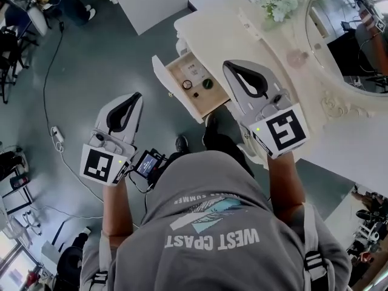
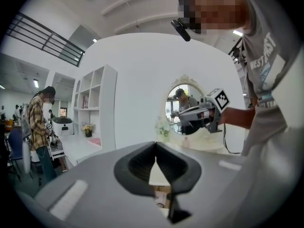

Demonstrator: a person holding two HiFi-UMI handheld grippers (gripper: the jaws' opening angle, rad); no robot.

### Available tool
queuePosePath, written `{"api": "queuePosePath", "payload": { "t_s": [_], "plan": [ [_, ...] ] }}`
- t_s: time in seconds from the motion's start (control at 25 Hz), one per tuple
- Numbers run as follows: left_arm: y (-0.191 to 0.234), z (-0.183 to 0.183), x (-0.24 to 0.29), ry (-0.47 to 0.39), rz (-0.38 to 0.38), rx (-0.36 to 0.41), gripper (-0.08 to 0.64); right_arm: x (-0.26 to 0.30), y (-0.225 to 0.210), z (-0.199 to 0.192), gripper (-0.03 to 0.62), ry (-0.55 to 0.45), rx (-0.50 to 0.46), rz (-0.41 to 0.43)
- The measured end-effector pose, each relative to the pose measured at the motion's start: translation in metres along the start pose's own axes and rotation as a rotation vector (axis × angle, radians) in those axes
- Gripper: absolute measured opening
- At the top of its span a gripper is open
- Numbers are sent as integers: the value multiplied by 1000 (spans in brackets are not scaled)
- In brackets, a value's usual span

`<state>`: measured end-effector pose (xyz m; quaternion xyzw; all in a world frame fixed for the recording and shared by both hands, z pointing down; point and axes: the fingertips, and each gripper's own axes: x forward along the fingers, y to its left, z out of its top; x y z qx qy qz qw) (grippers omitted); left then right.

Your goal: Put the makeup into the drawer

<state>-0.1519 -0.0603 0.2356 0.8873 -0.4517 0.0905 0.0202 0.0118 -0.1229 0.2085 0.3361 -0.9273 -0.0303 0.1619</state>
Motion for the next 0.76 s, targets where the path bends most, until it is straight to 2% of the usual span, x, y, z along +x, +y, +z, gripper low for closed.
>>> {"api": "queuePosePath", "payload": {
  "t_s": [0.36,0.76],
  "plan": [
    [-14,12,-1,-25,-41,18,1,-30,4,12,0,-17,2,-50],
    [-10,8,-8,-28,-27,20,2,-25,13,6,0,-7,4,-40]
  ]
}}
